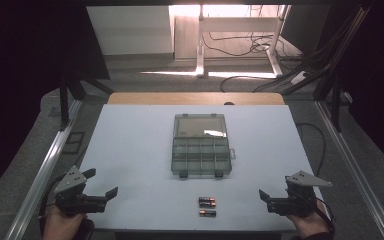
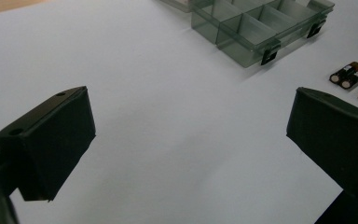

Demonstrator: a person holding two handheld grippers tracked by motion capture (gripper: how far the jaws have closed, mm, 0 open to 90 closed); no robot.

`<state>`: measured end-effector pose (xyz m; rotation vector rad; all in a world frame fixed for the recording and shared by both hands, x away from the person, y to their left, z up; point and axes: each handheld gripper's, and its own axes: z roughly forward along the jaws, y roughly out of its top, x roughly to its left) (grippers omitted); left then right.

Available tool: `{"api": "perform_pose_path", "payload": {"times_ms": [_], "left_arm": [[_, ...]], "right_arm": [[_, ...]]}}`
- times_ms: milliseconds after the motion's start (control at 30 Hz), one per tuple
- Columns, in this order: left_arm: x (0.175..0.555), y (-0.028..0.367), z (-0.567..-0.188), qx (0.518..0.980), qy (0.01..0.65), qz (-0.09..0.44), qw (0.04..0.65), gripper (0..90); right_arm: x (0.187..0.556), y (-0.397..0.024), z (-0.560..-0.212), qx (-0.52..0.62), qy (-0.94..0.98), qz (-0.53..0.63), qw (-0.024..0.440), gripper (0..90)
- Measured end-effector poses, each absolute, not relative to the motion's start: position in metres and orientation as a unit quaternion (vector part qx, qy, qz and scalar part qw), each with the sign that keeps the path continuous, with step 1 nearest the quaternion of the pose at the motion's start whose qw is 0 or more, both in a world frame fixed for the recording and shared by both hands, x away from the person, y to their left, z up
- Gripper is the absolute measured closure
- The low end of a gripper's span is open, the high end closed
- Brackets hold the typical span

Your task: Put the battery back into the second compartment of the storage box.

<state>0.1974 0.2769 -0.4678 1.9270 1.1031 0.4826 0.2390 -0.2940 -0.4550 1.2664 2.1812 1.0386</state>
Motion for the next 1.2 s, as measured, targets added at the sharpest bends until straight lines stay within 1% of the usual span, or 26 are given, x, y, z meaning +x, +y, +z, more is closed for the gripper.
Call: {"api": "perform_pose_path", "payload": {"times_ms": [267, 633, 800, 933, 1200], "left_arm": [[0.199, 0.28, -0.468, 0.762, 0.455, 0.185, 0.422, 0.5], [0.202, 0.278, -0.469, 0.767, 0.46, 0.18, 0.409, 0.7], [0.203, 0.278, -0.469, 0.767, 0.463, 0.173, 0.409, 0.7], [0.204, 0.279, -0.469, 0.765, 0.466, 0.17, 0.41, 0.7], [0.204, 0.278, -0.469, 0.768, 0.465, 0.171, 0.406, 0.6]], "right_arm": [[0.238, -0.291, -0.455, 0.442, 0.791, 0.367, 0.207, 0.0], [0.24, -0.288, -0.456, 0.429, 0.805, 0.365, 0.188, 0.0], [0.241, -0.285, -0.457, 0.425, 0.812, 0.353, 0.188, 0.0], [0.241, -0.282, -0.457, 0.42, 0.813, 0.351, 0.196, 0.0], [0.244, -0.271, -0.455, 0.407, 0.821, 0.357, 0.183, 0.0]]}}
